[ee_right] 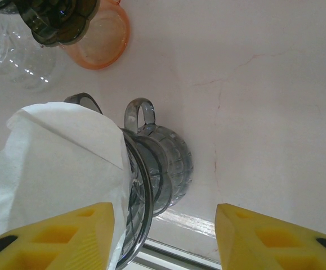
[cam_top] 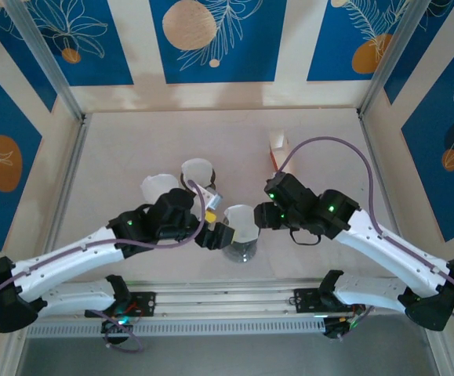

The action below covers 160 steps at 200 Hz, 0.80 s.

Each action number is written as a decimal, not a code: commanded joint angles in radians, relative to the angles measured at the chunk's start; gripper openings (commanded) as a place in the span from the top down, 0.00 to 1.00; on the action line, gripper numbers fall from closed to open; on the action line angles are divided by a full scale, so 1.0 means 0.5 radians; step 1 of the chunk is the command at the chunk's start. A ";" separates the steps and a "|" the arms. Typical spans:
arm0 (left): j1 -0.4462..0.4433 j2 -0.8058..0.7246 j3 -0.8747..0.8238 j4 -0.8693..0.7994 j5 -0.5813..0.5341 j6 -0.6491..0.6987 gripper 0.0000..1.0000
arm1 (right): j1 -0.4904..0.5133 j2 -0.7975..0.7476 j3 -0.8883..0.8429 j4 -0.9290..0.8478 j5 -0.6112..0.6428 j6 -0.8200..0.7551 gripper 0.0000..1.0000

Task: Place the coffee filter in the dripper

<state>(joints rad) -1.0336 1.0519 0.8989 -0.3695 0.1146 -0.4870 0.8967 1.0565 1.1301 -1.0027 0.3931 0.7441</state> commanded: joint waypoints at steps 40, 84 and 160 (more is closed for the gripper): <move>-0.022 0.071 0.021 -0.023 -0.084 -0.013 0.15 | 0.012 -0.020 -0.140 0.099 -0.086 0.061 0.46; -0.020 0.050 0.009 0.036 -0.079 -0.036 0.14 | 0.020 -0.029 -0.162 0.126 -0.116 0.054 0.46; 0.074 0.097 -0.011 0.071 -0.189 -0.115 0.19 | 0.028 -0.042 -0.180 0.137 -0.126 0.058 0.46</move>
<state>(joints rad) -1.0176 1.0931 0.8989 -0.3515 0.0505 -0.5251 0.9035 1.0565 1.0580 -0.9340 0.3473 0.7616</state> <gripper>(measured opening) 0.836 0.537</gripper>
